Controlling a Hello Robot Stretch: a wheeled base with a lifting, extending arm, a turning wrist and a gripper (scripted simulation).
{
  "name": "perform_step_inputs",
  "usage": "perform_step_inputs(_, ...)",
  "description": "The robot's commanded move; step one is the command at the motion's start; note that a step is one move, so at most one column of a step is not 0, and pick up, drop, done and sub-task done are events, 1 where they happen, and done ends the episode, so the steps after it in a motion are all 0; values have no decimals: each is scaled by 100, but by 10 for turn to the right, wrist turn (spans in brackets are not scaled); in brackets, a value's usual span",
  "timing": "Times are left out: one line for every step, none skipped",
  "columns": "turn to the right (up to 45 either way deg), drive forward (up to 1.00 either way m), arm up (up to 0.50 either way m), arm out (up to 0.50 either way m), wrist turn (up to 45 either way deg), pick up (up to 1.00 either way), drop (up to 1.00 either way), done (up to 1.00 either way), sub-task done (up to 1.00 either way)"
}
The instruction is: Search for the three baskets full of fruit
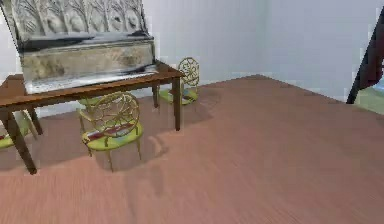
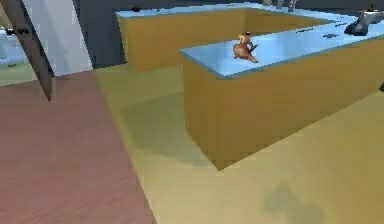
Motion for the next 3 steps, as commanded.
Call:
perform_step_inputs(420, 0, 0, 0, 0, 0, 0, 0, 0)
perform_step_inputs(0, 100, 0, 0, 0, 0, 0, 0, 0)
perform_step_inputs(0, 100, 0, 0, 0, 0, 0, 0, 0)
